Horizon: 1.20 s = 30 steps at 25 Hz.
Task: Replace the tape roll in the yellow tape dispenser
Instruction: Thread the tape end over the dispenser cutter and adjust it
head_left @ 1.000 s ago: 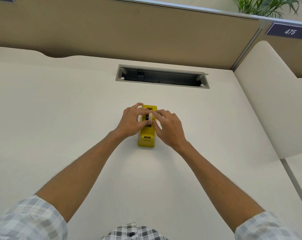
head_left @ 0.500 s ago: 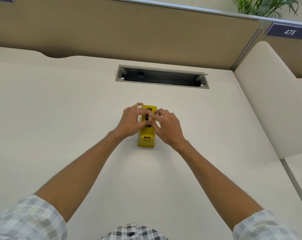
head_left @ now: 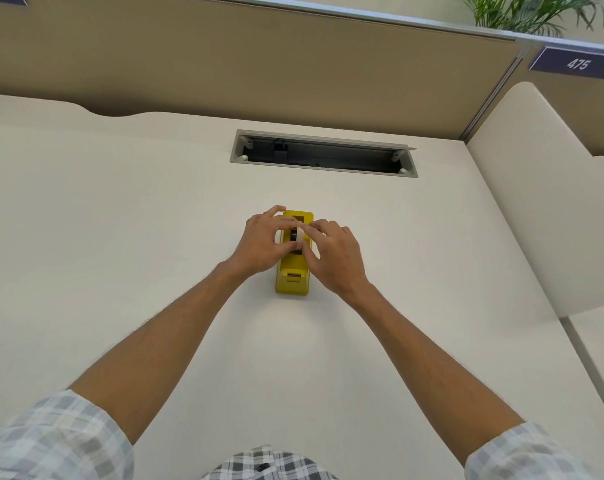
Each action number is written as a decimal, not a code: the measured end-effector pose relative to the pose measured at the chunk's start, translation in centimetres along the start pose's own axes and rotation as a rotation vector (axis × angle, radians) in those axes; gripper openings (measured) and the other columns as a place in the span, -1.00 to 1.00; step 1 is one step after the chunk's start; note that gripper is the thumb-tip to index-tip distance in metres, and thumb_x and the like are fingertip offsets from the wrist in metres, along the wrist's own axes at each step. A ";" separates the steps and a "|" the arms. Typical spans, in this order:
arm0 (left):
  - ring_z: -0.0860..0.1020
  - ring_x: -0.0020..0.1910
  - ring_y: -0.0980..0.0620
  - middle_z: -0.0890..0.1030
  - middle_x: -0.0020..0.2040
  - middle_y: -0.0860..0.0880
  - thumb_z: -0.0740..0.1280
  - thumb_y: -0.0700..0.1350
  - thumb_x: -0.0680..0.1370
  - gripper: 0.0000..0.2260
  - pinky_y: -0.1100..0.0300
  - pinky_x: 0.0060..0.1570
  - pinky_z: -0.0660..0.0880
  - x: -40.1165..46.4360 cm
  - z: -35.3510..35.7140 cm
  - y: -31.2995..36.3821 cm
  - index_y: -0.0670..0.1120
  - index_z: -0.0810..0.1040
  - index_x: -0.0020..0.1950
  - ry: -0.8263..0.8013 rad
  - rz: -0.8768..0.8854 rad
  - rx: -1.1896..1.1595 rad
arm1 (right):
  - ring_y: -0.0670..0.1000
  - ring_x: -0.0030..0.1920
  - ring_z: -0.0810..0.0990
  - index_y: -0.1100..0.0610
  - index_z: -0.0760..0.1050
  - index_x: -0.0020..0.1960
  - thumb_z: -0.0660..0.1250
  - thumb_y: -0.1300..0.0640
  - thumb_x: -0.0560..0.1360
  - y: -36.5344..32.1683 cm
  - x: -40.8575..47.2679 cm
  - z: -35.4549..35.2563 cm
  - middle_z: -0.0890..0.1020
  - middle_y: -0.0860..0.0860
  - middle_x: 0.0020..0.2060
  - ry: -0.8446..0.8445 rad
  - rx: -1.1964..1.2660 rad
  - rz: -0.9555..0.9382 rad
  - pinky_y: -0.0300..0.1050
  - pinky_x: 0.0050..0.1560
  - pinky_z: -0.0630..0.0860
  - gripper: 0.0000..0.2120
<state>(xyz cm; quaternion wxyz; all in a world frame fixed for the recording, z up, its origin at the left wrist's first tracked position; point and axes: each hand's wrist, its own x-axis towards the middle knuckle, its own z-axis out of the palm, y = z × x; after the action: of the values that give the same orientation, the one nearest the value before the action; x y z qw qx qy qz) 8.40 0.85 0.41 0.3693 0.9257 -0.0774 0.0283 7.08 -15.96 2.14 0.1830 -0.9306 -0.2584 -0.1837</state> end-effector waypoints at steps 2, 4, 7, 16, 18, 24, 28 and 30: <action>0.25 0.48 -0.01 0.51 0.36 0.01 0.40 0.06 0.49 -0.63 -0.13 0.40 0.16 -0.1 -0.1 0.1 0.03 0.56 0.28 0.006 0.010 -0.008 | 0.10 -0.08 0.59 0.14 0.58 0.19 0.34 0.12 0.53 0.0 0.1 -0.1 0.65 0.09 -0.04 -0.012 0.021 0.038 -0.04 -0.13 0.46 -0.75; 0.25 0.47 0.00 0.52 0.35 0.01 0.40 0.05 0.50 -0.64 -0.13 0.40 0.17 0.0 -0.1 0.1 0.02 0.56 0.28 0.007 0.014 -0.010 | 0.09 -0.08 0.58 0.11 0.57 0.21 0.32 0.11 0.55 0.0 0.3 -0.1 0.64 0.09 -0.03 -0.043 0.025 0.045 -0.04 -0.13 0.45 -0.75; 0.26 0.47 0.00 0.52 0.35 0.02 0.39 0.07 0.50 -0.63 -0.13 0.40 0.18 0.0 -0.1 0.1 0.01 0.57 0.28 0.003 0.013 0.001 | 0.10 -0.08 0.58 0.11 0.59 0.17 0.34 0.13 0.54 0.1 0.5 -0.1 0.64 0.09 -0.04 -0.054 0.030 0.045 -0.02 -0.13 0.45 -0.78; 0.25 0.47 0.02 0.52 0.35 0.04 0.39 0.09 0.49 -0.62 -0.11 0.40 0.16 0.1 0.1 -0.2 0.03 0.56 0.29 0.006 0.016 0.014 | 0.12 -0.12 0.60 0.15 0.65 0.02 0.40 0.18 0.49 0.0 0.4 -0.3 0.66 0.09 -0.10 -0.010 0.027 0.042 -0.01 -0.15 0.46 -0.88; 0.26 0.47 0.01 0.52 0.35 0.04 0.39 0.09 0.49 -0.62 -0.11 0.40 0.16 0.1 0.1 -0.2 0.03 0.56 0.28 0.007 0.017 0.012 | 0.11 -0.10 0.60 0.14 0.62 0.09 0.40 0.17 0.50 -0.1 0.4 -0.3 0.66 0.09 -0.08 -0.012 0.019 0.038 -0.01 -0.14 0.47 -0.82; 0.26 0.47 0.02 0.53 0.34 0.03 0.40 0.07 0.49 -0.62 -0.10 0.39 0.15 0.1 0.2 -0.1 0.01 0.56 0.28 0.019 0.019 0.007 | 0.13 -0.10 0.59 0.16 0.64 0.01 0.38 0.19 0.51 -0.1 0.5 -0.2 0.67 0.09 -0.10 -0.036 0.005 0.033 0.01 -0.15 0.45 -0.89; 0.26 0.47 0.02 0.53 0.34 0.03 0.41 0.07 0.49 -0.61 -0.09 0.39 0.15 0.1 0.0 0.0 0.01 0.56 0.29 0.013 0.018 0.008 | 0.13 -0.11 0.59 0.17 0.65 -0.01 0.38 0.20 0.51 -0.2 0.4 -0.3 0.67 0.09 -0.11 -0.031 0.027 0.050 0.00 -0.14 0.45 -0.90; 0.26 0.47 0.02 0.54 0.33 0.03 0.41 0.06 0.49 -0.62 -0.10 0.40 0.16 0.1 -0.1 0.0 0.00 0.56 0.28 0.011 0.023 0.008 | 0.12 -0.07 0.59 0.15 0.63 0.05 0.38 0.19 0.51 -0.3 0.4 -0.3 0.67 0.08 -0.07 -0.036 0.040 0.064 0.00 -0.11 0.45 -0.86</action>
<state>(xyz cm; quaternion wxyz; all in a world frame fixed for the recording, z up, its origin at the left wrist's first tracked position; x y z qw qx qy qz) 8.46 0.89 0.48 0.3657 0.9260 -0.0860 0.0379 7.19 -15.68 2.64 0.2027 -0.9377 -0.2354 -0.1556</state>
